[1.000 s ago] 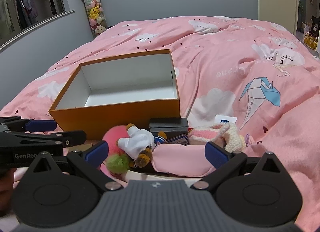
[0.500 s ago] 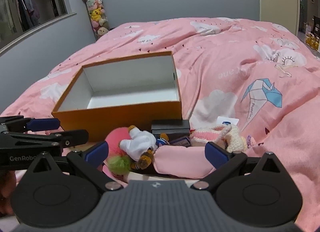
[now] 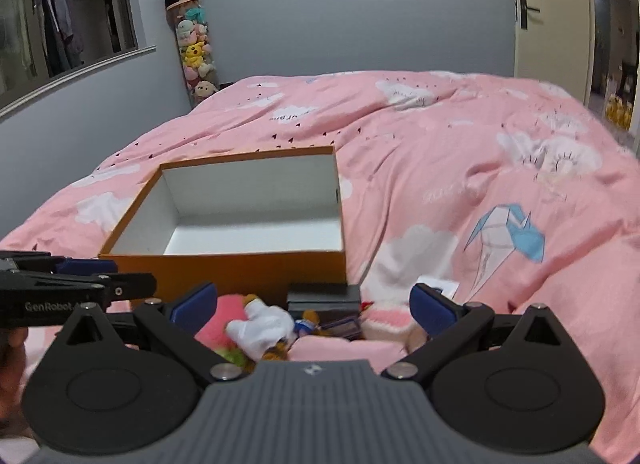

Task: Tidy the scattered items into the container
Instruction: 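Move both tools toward the plush toys beside the orange box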

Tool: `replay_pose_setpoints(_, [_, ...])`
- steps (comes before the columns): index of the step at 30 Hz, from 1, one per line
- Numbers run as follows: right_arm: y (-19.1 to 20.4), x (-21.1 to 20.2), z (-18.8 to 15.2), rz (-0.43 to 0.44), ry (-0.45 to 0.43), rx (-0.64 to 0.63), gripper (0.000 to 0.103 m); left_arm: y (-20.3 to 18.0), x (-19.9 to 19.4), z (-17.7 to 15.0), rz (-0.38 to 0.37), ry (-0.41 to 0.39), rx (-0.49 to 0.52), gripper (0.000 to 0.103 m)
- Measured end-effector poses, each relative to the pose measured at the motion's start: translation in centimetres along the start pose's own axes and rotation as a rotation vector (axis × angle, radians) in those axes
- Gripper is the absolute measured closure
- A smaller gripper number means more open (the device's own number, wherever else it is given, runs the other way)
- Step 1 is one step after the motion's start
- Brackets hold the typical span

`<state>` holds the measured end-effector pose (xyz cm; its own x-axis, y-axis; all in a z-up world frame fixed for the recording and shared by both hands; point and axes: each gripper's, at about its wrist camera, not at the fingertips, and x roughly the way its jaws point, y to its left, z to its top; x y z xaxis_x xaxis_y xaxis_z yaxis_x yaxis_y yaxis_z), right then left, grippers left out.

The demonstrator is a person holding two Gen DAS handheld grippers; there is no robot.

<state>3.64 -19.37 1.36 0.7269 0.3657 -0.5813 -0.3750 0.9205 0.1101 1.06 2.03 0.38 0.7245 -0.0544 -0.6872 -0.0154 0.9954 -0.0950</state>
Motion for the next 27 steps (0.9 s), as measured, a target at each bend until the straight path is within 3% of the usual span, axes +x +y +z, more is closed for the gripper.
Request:
replay_pose_setpoints(4, [-0.7,0.9,0.6,0.016,0.034,0.014,0.001,0.5,0.3,0.5,0.008,0.008,0.064,0.037])
replay_pose_setpoints(11, [-1.4,2.5,1.2,0.011,0.093,-0.001,0.001,1.6,1.5,1.0,-0.002,0.08,0.052,0.037])
replay_pose_setpoints(12, [-1.4,2.8,1.2,0.02,0.104,-0.003,0.002,1.7,1.6,1.0,-0.009,0.09,0.058,0.037])
replay_pose_setpoints(16, [-1.0,3.9,1.1,0.084,0.164,-0.03,0.023,1.5,2.3,0.6,-0.086,0.147,0.086,0.037])
replay_pose_setpoints(20, [-0.1,4.6,0.6,0.122,0.211,-0.104,0.024,0.8,3.0,0.2,-0.14,0.169,0.121,0.037])
replay_pose_setpoints(27, [-2.6,4.3,0.8,0.037,0.264,-0.139,0.029,-3.1,3.5,0.5,-0.202,0.119,0.364,0.037])
